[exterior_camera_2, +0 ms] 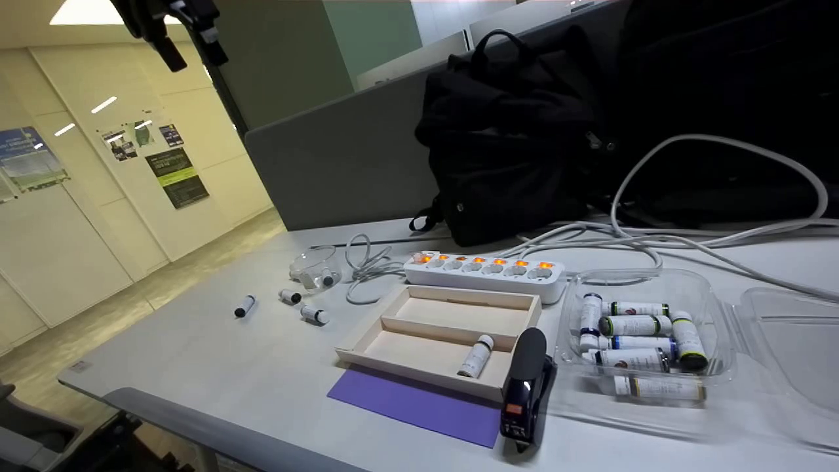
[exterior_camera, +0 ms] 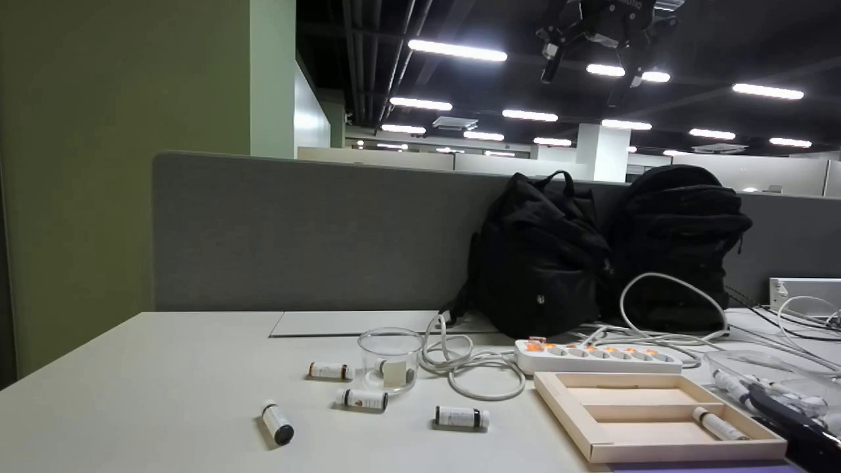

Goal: Turn off the third switch from the right on the extension cable

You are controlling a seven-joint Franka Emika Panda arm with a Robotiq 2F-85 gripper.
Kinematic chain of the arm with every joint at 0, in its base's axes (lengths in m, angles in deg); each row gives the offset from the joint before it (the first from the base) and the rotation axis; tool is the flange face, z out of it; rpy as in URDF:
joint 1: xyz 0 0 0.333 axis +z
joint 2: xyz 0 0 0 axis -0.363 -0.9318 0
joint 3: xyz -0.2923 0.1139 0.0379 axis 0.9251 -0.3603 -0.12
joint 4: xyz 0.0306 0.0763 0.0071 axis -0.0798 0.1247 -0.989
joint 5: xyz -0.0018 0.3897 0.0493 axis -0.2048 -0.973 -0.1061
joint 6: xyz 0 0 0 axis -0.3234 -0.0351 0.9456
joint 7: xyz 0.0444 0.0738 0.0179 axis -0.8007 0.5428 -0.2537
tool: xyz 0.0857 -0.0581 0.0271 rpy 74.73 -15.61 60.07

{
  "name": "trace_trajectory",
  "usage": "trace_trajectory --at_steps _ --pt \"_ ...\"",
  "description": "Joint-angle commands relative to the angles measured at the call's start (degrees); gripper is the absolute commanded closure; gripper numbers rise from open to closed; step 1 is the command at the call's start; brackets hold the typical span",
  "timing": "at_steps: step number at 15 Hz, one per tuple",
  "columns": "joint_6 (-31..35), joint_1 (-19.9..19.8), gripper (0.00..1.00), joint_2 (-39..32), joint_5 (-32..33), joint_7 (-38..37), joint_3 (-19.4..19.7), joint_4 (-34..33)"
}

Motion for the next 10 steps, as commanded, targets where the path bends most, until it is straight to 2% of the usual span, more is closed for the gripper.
trace_trajectory --at_steps 1,5,7,10 --pt "3.48 0.73 0.00 -7.59 0.46 9.19 3.80 -2.56" --pt "9.47 -1.73 0.00 -19.93 3.82 18.02 7.42 -6.28" --pt "12.37 -4.51 0.00 -26.90 8.80 18.63 8.31 -9.36" --pt "16.88 -9.30 0.00 -37.14 21.76 13.65 9.59 -16.18"
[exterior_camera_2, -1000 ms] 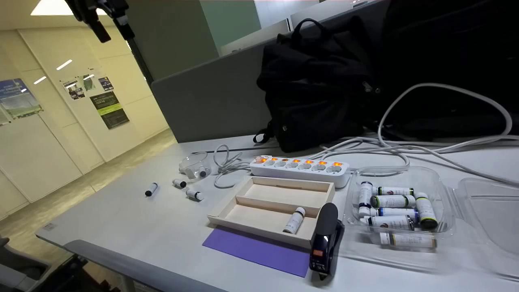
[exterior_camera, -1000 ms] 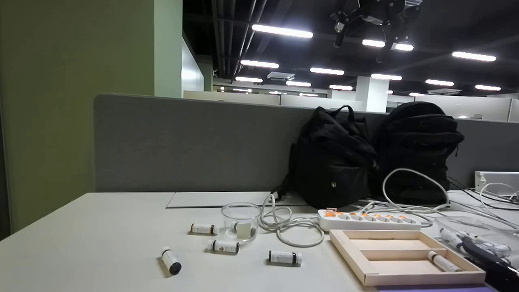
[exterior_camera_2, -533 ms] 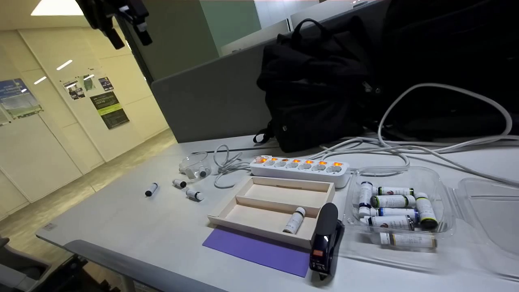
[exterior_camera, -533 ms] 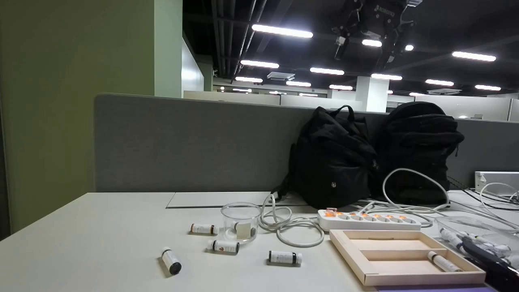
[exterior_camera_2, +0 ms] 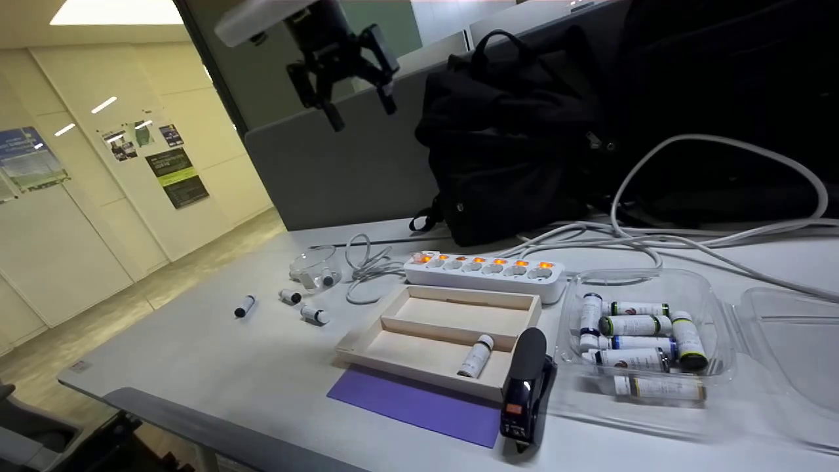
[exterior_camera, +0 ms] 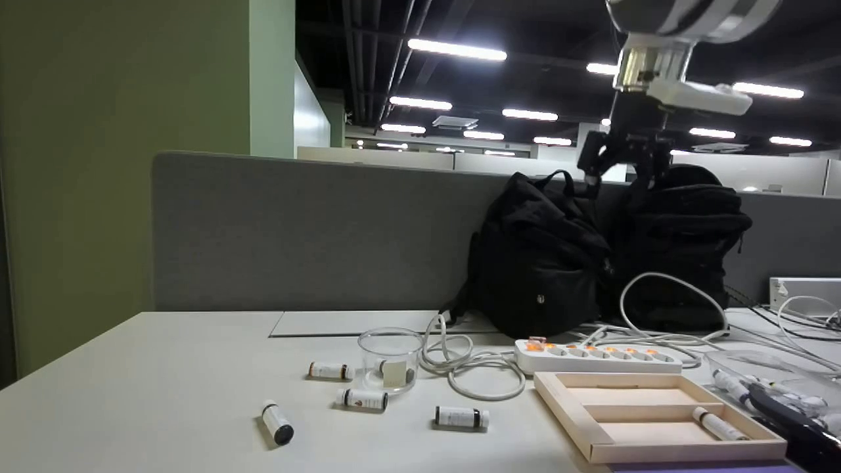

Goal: Turn off the third switch from the right on the extension cable

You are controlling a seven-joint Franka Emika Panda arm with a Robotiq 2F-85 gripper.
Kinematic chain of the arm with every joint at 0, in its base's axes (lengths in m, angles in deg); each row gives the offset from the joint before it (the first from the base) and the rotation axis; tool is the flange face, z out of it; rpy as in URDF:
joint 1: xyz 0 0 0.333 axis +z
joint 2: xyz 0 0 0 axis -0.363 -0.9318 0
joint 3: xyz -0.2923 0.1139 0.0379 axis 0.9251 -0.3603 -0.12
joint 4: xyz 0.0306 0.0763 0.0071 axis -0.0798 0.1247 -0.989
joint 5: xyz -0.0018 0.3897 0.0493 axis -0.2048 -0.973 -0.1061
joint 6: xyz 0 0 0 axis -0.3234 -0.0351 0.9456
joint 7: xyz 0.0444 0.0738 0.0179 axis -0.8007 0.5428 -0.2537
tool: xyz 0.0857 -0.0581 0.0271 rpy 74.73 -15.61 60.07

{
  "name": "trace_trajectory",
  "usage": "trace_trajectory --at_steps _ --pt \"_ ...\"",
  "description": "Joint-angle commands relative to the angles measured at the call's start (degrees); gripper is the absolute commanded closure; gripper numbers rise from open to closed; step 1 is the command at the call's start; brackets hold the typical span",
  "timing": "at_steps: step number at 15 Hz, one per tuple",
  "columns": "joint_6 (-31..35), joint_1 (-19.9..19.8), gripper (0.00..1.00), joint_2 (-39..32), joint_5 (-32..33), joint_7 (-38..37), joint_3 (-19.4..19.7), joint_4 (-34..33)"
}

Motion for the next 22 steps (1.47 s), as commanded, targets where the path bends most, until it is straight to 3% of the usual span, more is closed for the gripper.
trace_trajectory --at_steps 1,2,3,4,7,12,13,15,18,22 --pt "2.60 -4.37 0.00 -13.15 12.82 -6.64 2.08 -11.78" --pt "2.17 -4.92 0.00 -16.27 16.21 -10.38 3.36 -15.47" --pt "-2.81 -5.22 0.00 -18.05 13.02 -10.37 3.99 -19.02" --pt "2.37 -4.86 0.00 -13.21 12.39 -6.68 3.07 -10.90" --pt "-0.66 -5.69 0.00 -18.11 12.33 -7.49 4.19 -17.40" --pt "-0.17 -5.61 0.00 -19.66 11.09 -7.74 3.83 -18.99" --pt "3.82 -6.77 0.25 -21.11 6.72 -5.84 2.94 -19.28" --pt "6.15 -8.34 0.32 -25.28 -1.11 -3.69 1.59 -22.22" --pt "8.12 -11.01 0.55 -31.60 -9.69 0.43 -1.19 -26.49" --pt "3.19 -12.80 0.81 -39.16 -10.92 -0.09 -2.24 -32.48"
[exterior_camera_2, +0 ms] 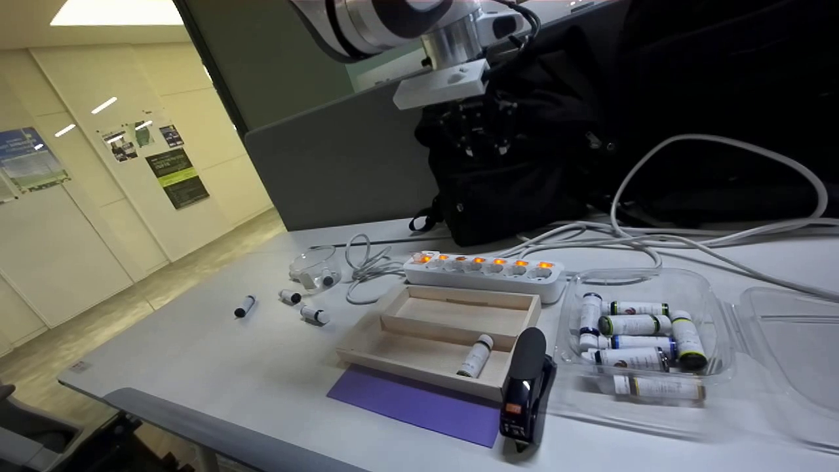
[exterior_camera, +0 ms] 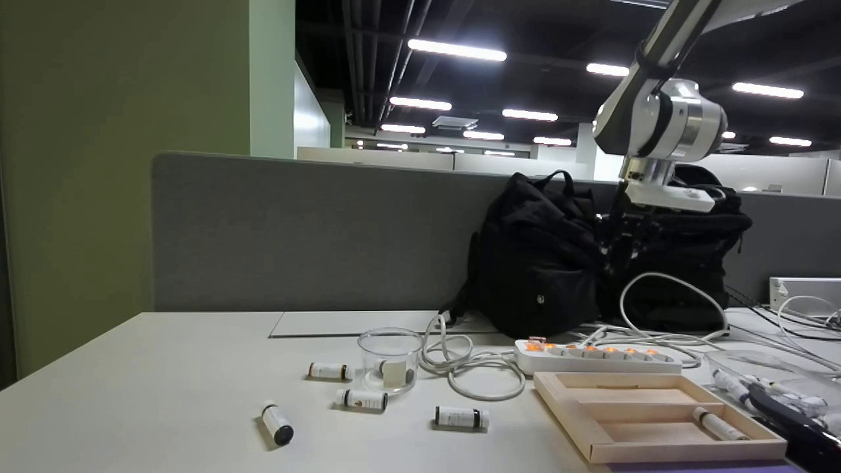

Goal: Turn off the third switch from the right on the extension cable

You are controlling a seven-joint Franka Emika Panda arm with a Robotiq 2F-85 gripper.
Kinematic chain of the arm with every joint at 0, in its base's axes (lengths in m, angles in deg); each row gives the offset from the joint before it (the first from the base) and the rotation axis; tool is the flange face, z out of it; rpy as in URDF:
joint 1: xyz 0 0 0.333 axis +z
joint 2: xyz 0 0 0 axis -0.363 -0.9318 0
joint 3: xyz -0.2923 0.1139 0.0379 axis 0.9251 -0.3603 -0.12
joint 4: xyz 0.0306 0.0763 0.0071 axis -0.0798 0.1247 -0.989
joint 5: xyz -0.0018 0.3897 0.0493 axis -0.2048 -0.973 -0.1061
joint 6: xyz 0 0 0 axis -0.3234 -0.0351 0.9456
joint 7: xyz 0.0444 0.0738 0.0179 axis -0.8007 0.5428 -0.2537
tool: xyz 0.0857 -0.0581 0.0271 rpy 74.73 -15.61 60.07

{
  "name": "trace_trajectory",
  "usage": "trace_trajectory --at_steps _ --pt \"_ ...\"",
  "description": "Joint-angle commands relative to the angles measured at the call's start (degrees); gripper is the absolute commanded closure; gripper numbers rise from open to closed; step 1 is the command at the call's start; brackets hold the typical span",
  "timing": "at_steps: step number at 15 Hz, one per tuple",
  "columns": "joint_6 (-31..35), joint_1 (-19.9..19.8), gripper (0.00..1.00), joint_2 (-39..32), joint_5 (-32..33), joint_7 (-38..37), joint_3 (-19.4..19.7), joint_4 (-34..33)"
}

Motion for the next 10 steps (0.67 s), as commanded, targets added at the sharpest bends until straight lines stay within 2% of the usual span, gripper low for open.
trace_trajectory --at_steps 1,3,10 --pt "-6.01 -1.79 0.89 -7.24 -0.50 -0.78 -1.00 -7.46" --pt "-8.72 -1.82 0.99 -10.52 0.23 -1.60 -0.43 -9.95" --pt "-15.59 -2.46 1.00 -17.78 0.48 -2.04 -0.19 -16.23"
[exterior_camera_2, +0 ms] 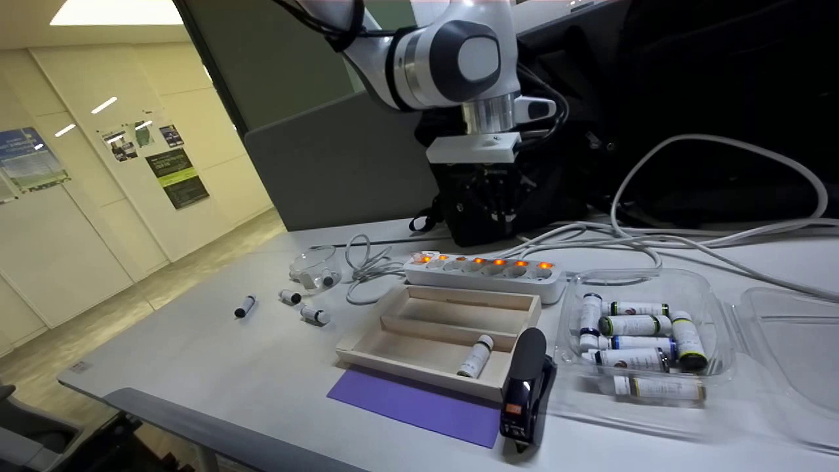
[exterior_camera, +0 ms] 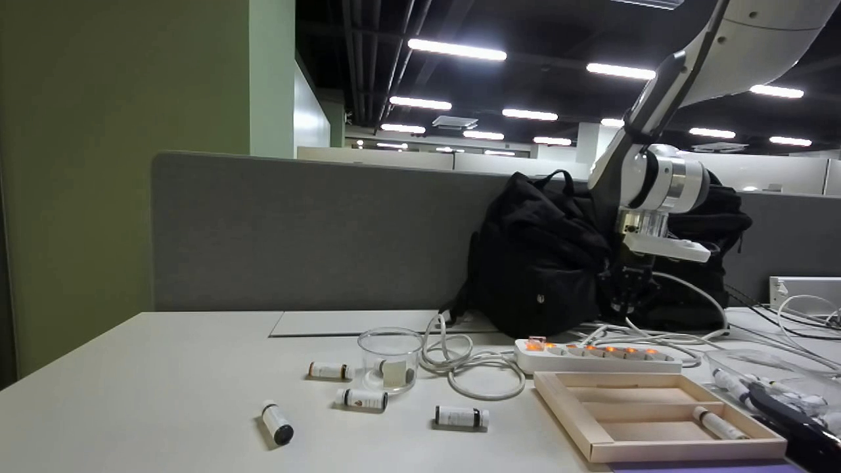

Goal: Turn off the third switch from the right on the extension cable

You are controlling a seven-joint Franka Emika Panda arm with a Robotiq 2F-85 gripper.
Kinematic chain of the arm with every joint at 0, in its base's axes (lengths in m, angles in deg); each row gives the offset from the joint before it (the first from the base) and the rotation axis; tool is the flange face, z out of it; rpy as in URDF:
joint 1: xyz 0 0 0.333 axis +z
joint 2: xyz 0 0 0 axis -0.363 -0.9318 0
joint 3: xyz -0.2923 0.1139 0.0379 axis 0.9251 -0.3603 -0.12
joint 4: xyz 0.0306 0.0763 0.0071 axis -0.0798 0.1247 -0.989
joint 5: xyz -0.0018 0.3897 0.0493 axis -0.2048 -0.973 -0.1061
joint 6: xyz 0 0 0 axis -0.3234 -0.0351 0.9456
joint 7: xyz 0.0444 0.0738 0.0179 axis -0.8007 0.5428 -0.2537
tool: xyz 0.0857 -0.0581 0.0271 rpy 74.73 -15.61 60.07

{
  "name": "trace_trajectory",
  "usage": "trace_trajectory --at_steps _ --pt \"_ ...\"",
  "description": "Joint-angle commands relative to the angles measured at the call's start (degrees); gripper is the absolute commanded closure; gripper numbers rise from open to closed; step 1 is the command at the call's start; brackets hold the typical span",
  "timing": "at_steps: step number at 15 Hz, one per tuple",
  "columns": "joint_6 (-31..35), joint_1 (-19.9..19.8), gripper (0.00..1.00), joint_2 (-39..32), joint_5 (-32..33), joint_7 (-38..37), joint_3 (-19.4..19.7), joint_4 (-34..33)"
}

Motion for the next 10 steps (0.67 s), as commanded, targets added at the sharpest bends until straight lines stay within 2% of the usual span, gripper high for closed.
trace_trajectory --at_steps 1,5,10 --pt "-4.98 -0.58 1.00 -3.41 0.47 -1.81 -0.07 -5.01" --pt "-7.53 -0.85 1.00 -5.46 0.25 -1.62 -0.19 -7.13" --pt "-7.16 -1.11 1.00 -6.65 -0.22 -0.85 -0.94 -8.16"
